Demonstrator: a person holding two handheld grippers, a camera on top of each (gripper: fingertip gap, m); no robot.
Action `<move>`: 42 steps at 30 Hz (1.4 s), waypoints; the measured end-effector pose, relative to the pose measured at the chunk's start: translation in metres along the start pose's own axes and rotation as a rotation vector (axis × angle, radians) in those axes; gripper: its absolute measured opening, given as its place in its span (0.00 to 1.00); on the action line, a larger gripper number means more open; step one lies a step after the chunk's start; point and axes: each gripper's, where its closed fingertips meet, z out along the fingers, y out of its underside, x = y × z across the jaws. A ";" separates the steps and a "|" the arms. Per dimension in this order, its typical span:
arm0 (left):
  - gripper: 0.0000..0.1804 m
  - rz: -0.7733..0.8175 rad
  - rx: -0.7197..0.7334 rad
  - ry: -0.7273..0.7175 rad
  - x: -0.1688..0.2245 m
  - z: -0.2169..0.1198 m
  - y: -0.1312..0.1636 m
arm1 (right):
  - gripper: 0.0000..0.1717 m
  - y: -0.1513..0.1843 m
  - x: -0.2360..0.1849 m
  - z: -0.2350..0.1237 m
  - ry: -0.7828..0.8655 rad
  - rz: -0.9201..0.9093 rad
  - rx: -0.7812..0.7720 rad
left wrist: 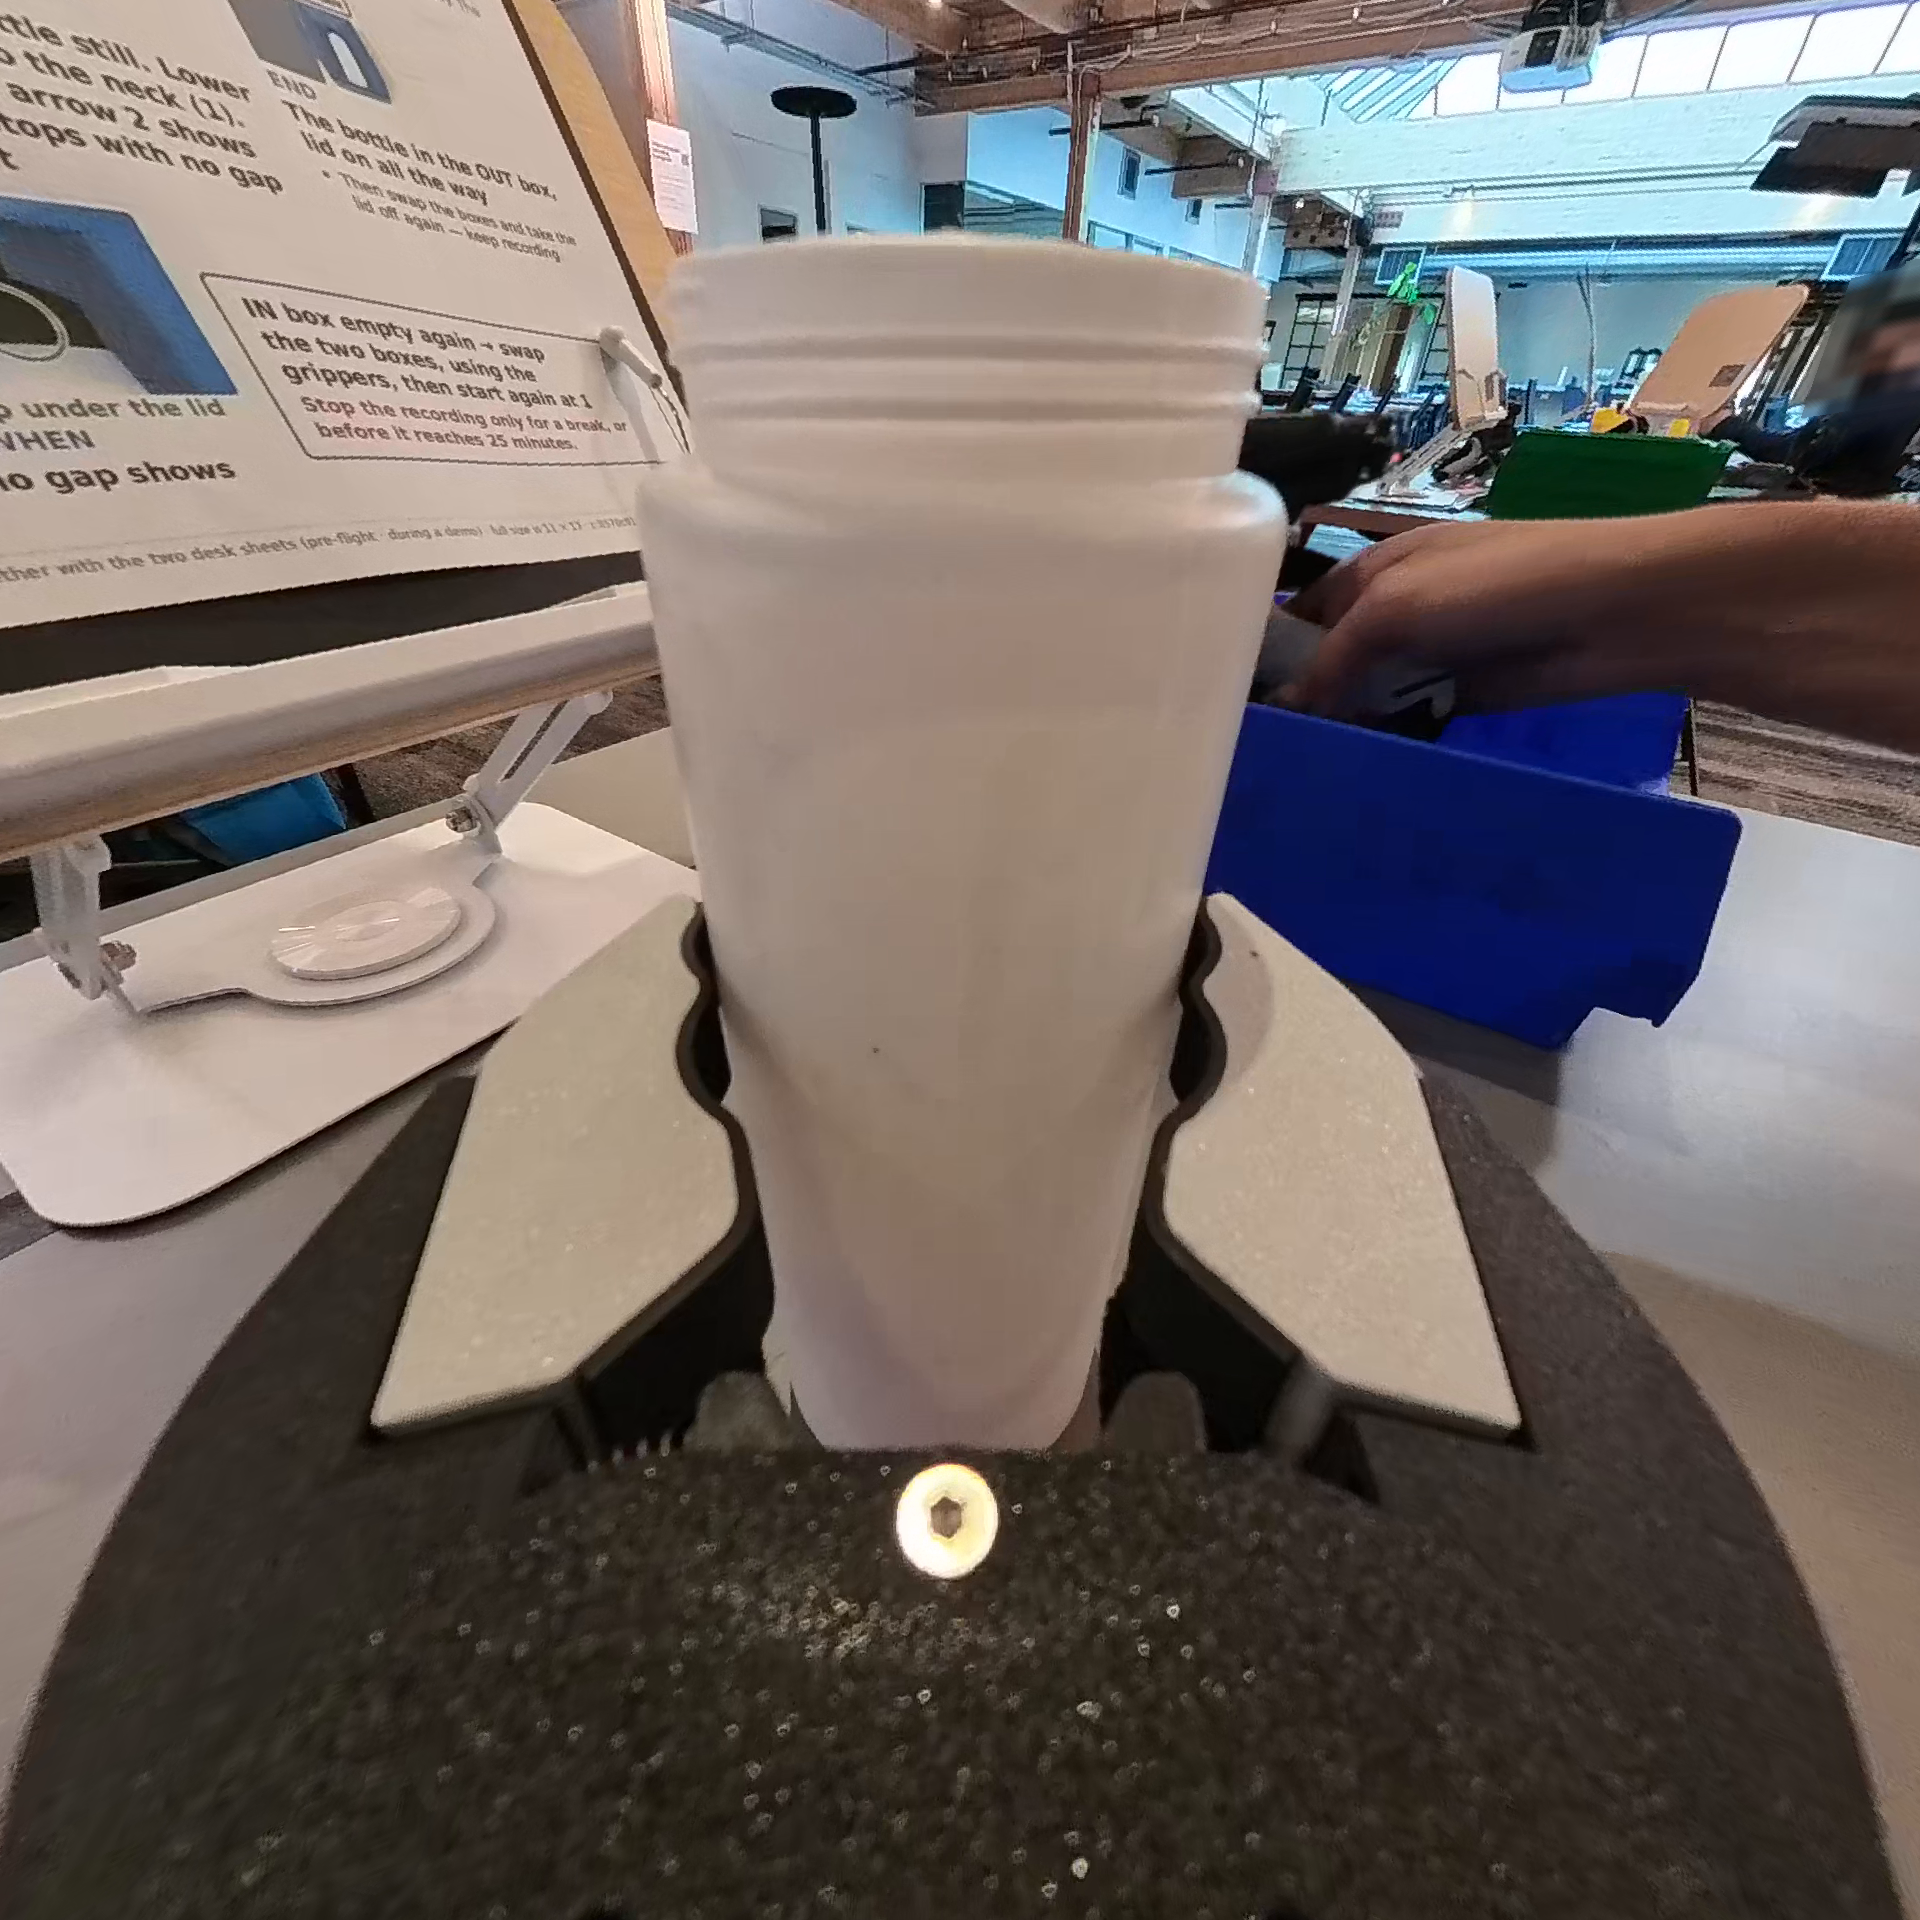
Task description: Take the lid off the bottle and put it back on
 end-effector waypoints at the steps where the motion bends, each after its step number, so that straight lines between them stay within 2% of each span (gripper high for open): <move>1: 0.47 0.000 -0.001 0.000 0.000 0.000 0.000 | 0.41 -0.001 -0.002 0.001 -0.020 0.005 -0.004; 3: 0.47 0.001 -0.003 -0.001 0.000 0.000 0.001 | 0.41 -0.004 -0.007 -0.003 -0.062 0.003 0.007; 5: 0.47 0.003 -0.005 0.000 0.000 0.000 0.001 | 0.54 -0.010 -0.007 -0.018 -0.079 -0.022 0.085; 6: 0.47 0.003 -0.005 0.000 0.000 0.000 0.001 | 0.57 -0.013 -0.011 -0.030 -0.103 -0.043 0.141; 11: 0.47 0.004 -0.005 0.000 0.000 0.000 0.001 | 0.54 -0.008 -0.039 -0.122 -0.144 -0.164 0.546; 14: 0.46 0.007 -0.006 0.000 0.000 0.000 0.002 | 0.51 0.025 -0.082 -0.169 -0.270 -0.243 0.735; 17: 0.46 0.016 -0.011 0.006 0.001 0.000 0.002 | 0.57 0.075 -0.141 -0.200 -0.479 -0.435 0.962; 18: 0.46 0.017 -0.010 0.011 0.002 0.000 0.002 | 0.58 0.093 -0.158 -0.209 -0.550 -0.455 1.023; 20: 0.46 0.022 -0.014 0.029 0.003 -0.001 0.002 | 0.52 0.119 -0.185 -0.221 -0.680 -0.419 1.097; 22: 0.46 0.015 -0.012 0.048 0.003 -0.001 0.002 | 0.55 0.140 -0.211 -0.217 -0.815 -0.399 1.042; 23: 0.46 0.008 -0.006 0.054 0.003 -0.001 0.002 | 0.57 0.145 -0.219 -0.206 -0.823 -0.403 0.980; 25: 0.46 -0.004 0.004 0.051 0.001 -0.002 0.001 | 0.53 0.142 -0.226 -0.186 -0.773 -0.384 0.907; 27: 0.47 -0.008 -0.013 0.023 -0.002 -0.003 0.004 | 0.55 0.133 -0.235 -0.177 -0.768 -0.400 0.898; 30: 0.60 0.026 -0.093 0.001 0.003 -0.005 0.014 | 0.57 0.106 -0.254 -0.165 -0.787 -0.406 0.879; 34: 0.61 0.017 -0.111 -0.061 0.011 -0.030 0.015 | 0.56 0.063 -0.274 -0.136 -0.713 -0.439 0.863; 37: 0.61 -0.045 -0.104 -0.059 0.037 -0.061 0.019 | 0.55 0.042 -0.294 -0.118 -0.707 -0.469 0.847; 42: 0.55 -0.058 -0.133 0.029 0.109 -0.110 0.024 | 0.55 0.024 -0.327 -0.118 -0.772 -0.511 0.899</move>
